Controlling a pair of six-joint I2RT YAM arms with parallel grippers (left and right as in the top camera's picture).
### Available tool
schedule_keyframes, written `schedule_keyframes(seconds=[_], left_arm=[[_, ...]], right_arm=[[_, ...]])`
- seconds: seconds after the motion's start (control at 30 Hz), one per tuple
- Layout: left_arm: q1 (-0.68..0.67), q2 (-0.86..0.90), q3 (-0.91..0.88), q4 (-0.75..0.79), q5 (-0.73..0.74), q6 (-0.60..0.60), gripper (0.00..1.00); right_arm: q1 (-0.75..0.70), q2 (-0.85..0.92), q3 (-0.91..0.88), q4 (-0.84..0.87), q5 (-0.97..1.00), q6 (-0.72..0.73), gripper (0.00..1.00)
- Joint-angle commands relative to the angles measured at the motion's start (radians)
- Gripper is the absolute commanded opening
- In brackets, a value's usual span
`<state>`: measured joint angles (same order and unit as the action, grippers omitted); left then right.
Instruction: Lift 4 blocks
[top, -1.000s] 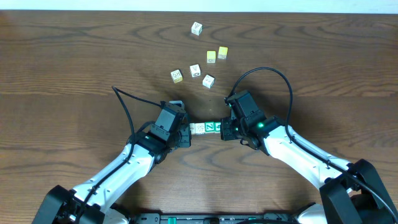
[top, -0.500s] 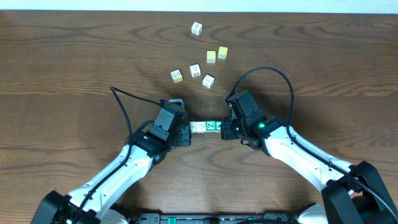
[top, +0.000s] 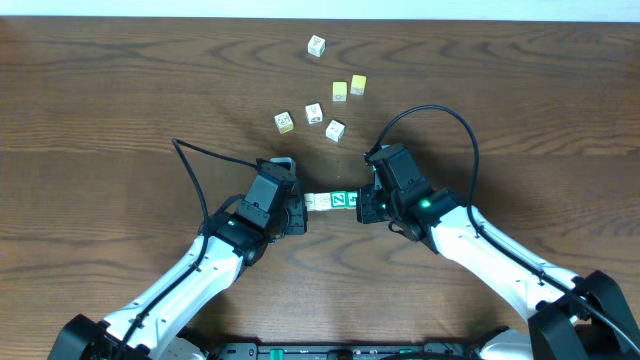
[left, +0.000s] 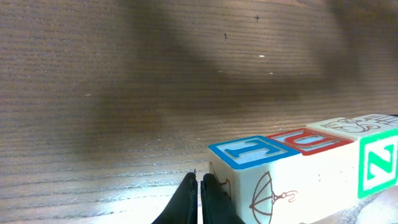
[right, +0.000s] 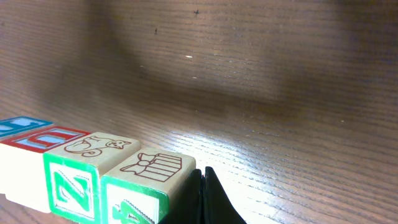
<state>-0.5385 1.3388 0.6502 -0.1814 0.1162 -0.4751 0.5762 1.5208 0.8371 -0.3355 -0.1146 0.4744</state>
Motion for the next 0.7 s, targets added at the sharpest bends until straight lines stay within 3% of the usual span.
schedule_keyframes(seconds=[0.0, 0.67], left_arm=[[-0.036, -0.029, 0.08, 0.035, 0.187, -0.013, 0.07], [-0.036, -0.055, 0.089, 0.009, 0.186, -0.012, 0.07]], right_arm=[[0.061, -0.025, 0.054, 0.024, -0.268, 0.0, 0.01], [0.072, -0.025, 0.074, 0.002, -0.267, 0.0, 0.01]])
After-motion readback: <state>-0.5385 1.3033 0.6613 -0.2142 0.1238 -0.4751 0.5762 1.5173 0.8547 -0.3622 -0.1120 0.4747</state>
